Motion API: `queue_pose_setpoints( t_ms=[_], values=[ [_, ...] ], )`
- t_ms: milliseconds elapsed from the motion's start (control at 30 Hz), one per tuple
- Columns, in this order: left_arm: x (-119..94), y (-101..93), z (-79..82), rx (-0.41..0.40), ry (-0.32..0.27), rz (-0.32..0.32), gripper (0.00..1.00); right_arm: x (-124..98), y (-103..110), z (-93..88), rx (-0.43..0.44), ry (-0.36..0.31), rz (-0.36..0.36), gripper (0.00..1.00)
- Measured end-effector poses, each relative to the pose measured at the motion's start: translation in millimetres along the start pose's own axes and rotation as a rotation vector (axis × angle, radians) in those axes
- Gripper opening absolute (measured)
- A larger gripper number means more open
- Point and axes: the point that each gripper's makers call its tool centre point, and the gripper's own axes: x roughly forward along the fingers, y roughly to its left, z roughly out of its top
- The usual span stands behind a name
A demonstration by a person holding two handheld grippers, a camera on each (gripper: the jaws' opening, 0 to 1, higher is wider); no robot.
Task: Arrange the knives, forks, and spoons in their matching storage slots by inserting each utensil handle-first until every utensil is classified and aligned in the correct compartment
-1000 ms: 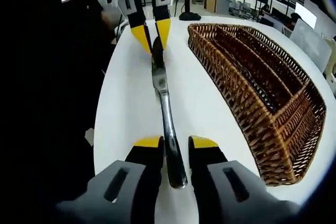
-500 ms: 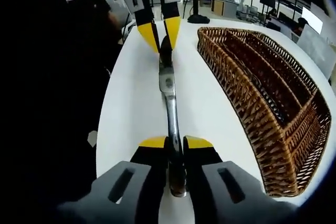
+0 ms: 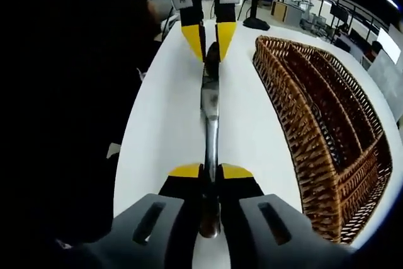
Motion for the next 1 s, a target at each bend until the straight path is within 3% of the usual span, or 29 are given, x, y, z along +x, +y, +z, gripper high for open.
queue_pose_setpoints(
  t_ms=[133,567,733,933,1000],
  values=[
    [3,-0.4,-2.6,-0.009,0.001,-0.003,0.11,0,2,-0.5,0.02,-0.007,0.009,0.06],
    [22,-11.6,-14.9,-0.055,0.005,-0.04,0.26,2,13,-4.6,0.055,-0.016,0.045,0.06],
    [33,-14.2,-20.6,-0.042,0.015,-0.026,0.25,3,13,-4.2,0.057,-0.015,0.047,0.06],
    [39,-16.8,-13.7,-0.023,0.01,-0.026,0.22,4,15,-2.8,0.064,-0.017,0.056,0.06],
    [40,-16.3,-12.2,-0.014,0.011,-0.023,0.21,4,16,-1.0,0.105,-0.026,0.06,0.06]
  ],
)
